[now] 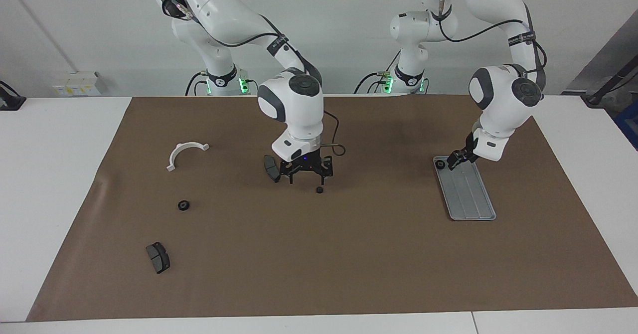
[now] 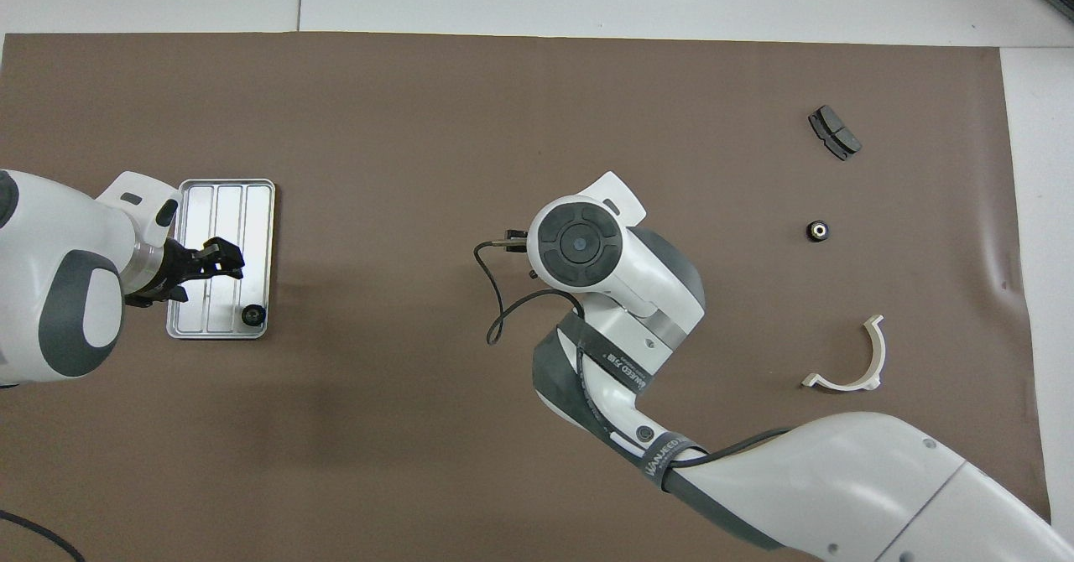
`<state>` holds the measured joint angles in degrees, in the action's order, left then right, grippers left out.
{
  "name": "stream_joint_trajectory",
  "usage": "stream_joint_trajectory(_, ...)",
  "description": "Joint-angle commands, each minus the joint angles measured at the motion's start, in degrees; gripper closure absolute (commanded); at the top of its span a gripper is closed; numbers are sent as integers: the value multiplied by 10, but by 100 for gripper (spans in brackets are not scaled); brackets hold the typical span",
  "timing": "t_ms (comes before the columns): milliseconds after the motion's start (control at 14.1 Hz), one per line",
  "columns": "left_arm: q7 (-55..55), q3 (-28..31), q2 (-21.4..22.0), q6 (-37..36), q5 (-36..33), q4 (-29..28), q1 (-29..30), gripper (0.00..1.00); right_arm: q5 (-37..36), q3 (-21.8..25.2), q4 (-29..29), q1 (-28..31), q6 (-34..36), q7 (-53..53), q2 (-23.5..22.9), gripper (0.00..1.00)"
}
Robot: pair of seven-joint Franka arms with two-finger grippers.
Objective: Place bearing gear from tray to pile
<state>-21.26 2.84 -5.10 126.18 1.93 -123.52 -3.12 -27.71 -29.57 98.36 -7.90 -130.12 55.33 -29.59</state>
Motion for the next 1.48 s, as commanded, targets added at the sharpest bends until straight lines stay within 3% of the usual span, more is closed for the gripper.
stream_joint_trajectory(0,-83,2,19,56,6,-50,-23,21,-32,-21,-16,8,-8,34,-32,0)
stream_joint_trajectory(141,-118,2,29,77,6,-77,-31,25,-33,-23,-13,2,-9,38,-42,2)
stream_joint_trajectory(353,-186,2,35,101,6,-101,-49,30,-34,-23,-3,2,-49,51,-47,39)
stream_joint_trajectory(495,-204,2,38,101,6,-105,-54,32,-34,-23,-1,2,-50,52,-50,54)
stream_joint_trajectory(1131,-277,2,44,101,6,-121,-45,42,-58,-22,19,4,-51,53,-50,55)
stream_joint_trajectory(1202,-280,3,44,101,6,-121,-42,42,-58,-22,19,3,-50,53,-50,59)
stream_joint_trajectory(1272,-281,2,44,103,6,-122,-40,43,-58,-22,19,3,-50,53,-50,68)
stream_joint_trajectory(1414,-292,2,45,113,6,-126,-30,45,-59,-22,17,3,-51,55,-50,99)
